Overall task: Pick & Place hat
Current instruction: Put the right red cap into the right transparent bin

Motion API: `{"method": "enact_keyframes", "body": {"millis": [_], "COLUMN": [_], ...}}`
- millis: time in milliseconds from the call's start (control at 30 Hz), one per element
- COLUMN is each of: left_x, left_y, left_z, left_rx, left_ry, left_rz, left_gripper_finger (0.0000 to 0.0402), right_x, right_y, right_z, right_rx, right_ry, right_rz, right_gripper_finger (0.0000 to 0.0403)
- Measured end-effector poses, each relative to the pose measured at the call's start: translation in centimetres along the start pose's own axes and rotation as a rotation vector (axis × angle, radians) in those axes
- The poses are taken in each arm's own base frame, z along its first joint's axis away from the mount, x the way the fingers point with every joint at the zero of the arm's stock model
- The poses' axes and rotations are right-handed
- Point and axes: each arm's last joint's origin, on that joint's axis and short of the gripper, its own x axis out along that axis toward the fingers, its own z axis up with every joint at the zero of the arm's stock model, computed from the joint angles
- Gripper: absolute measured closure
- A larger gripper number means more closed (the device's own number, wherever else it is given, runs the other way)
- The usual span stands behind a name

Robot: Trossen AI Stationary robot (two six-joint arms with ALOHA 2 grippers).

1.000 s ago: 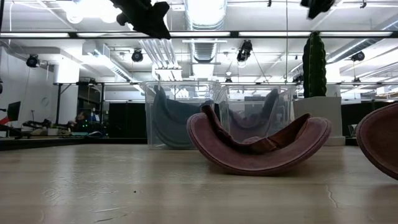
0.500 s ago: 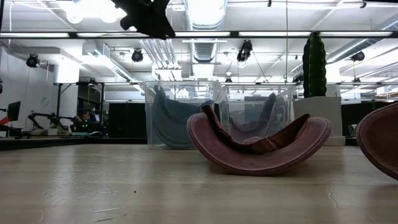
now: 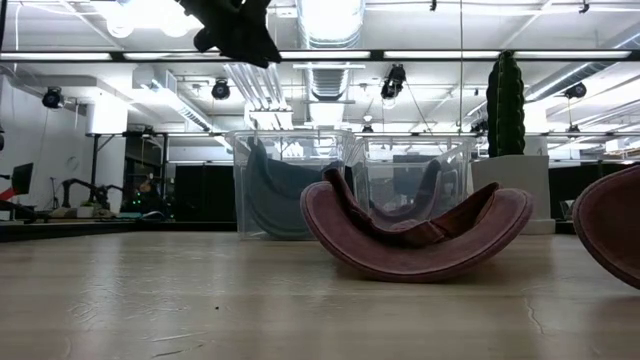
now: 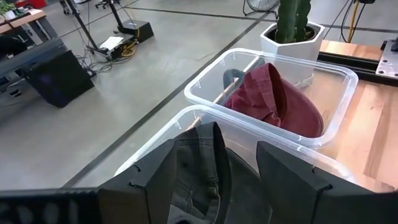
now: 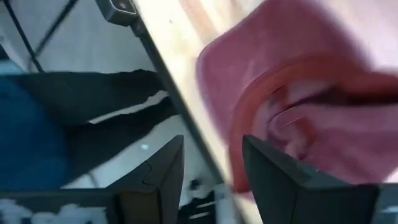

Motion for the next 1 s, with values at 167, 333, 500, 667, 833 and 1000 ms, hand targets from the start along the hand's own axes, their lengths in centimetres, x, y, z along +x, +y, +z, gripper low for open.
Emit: {"method": "enact_keyframes", "body": {"millis": [167, 333, 500, 667, 833, 1000], "left_x": [0.0, 0.0, 0.0, 0.0, 0.0, 0.0], "left_y": [0.0, 0.1, 0.1, 0.1, 0.1, 0.1], "left_z": [-0.2, -0.4, -0.7, -0.8, -0.9, -0.9], "left_rx": [0.023, 0.037, 0.055, 0.06, 0.066, 0.095], "left_ry": [0.016, 0.039, 0.065, 0.073, 0.079, 0.079], "left_rz": [0.002, 0.004, 0.006, 0.007, 0.008, 0.008], "left_gripper_finger": [0.0188, 0.0188, 0.0188, 0.0188, 0.0188, 0.0188], "right_x": [0.6, 0.9, 1.6, 3.1, 4.3, 5.3], "right_y": [1.3, 2.7, 4.5, 6.4, 8.0, 8.8], "right_z": [-0.7, -1.3, -2.3, -3.2, -2.3, -2.1], "right_rx": [0.203, 0.483, 0.706, 0.797, 0.816, 0.819], "right_ry": [0.017, 0.039, 0.084, 0.164, 0.159, 0.157], "right_rz": [0.029, 0.034, 0.039, -0.003, 0.027, 0.026], "right_gripper_finger": [0.0247, 0.0253, 0.0257, 0.0257, 0.0254, 0.0246]}}
